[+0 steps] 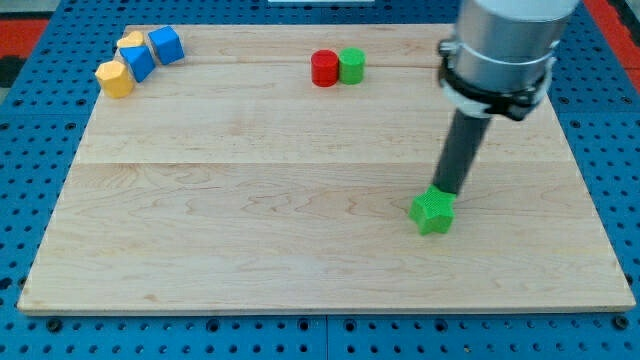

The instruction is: Push the green star to the bottom right side of the board

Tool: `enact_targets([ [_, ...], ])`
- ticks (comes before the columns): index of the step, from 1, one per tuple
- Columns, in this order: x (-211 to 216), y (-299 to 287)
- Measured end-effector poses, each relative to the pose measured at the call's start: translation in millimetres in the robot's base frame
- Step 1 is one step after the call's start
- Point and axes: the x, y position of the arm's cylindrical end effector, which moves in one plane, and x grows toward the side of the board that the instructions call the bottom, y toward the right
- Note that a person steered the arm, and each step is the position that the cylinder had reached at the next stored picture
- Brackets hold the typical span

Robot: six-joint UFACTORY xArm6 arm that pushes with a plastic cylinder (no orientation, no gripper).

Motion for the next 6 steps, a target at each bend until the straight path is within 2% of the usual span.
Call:
enact_targets([
  [1, -2.1, -45.9],
  [2, 22.2, -44.3],
  [3, 49.2, 2.2],
  [5, 49.2, 10.9],
  [6, 51.9, 37.8],
])
